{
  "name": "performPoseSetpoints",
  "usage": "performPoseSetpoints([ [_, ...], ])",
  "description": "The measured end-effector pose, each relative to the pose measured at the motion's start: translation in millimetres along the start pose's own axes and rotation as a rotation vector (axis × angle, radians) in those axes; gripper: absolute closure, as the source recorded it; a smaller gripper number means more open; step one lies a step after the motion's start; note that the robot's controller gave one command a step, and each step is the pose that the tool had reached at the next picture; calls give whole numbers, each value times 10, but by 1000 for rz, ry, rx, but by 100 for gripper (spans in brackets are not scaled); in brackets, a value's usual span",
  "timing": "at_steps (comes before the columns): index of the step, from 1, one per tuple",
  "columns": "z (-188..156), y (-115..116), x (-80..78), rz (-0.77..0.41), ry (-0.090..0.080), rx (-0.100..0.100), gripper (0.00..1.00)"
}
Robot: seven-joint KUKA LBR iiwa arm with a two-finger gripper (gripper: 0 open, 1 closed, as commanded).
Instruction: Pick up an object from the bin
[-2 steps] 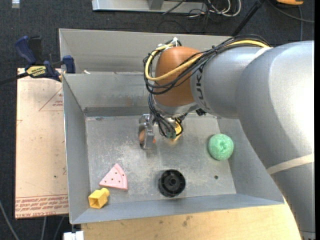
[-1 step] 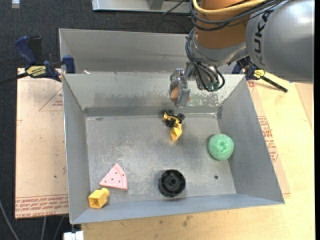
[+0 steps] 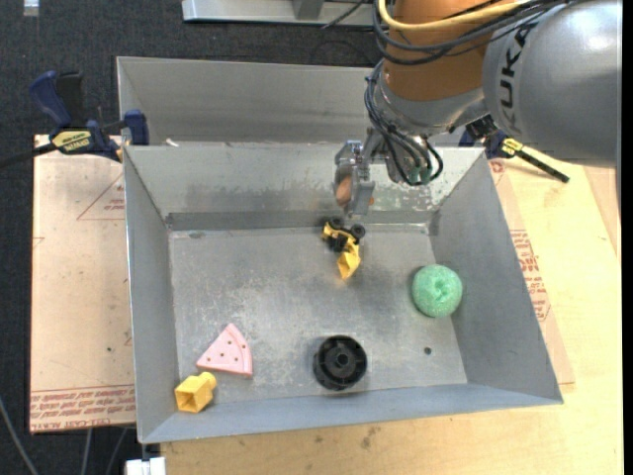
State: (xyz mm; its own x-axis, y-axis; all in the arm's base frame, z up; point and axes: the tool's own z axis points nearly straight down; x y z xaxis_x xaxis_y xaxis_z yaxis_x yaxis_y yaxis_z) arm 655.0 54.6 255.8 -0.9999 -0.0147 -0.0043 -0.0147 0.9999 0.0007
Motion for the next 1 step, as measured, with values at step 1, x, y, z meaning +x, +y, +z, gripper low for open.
performPoseSetpoints([
  [1,61,-3,-4,0,-7,-1,100],
])
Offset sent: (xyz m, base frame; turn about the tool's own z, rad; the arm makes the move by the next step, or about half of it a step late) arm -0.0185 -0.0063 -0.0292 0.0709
